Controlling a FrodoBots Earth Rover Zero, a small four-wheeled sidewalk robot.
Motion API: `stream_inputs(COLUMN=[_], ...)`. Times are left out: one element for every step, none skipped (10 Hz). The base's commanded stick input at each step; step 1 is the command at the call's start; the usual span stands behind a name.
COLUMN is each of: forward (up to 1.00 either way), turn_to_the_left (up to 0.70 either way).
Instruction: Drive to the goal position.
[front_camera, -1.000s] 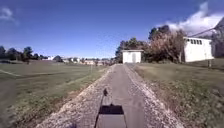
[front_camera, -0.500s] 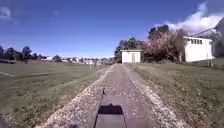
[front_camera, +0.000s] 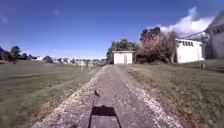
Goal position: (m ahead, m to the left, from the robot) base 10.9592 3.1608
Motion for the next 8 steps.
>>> stream_inputs(forward=[0.7, 0.7, 0.7, 0.7, 0.7, 0.7, 0.7, 0.7], turn_to_the_left=[0.0, 0.0, 0.0, 0.0, 0.0, 0.0, 0.0, 0.01])
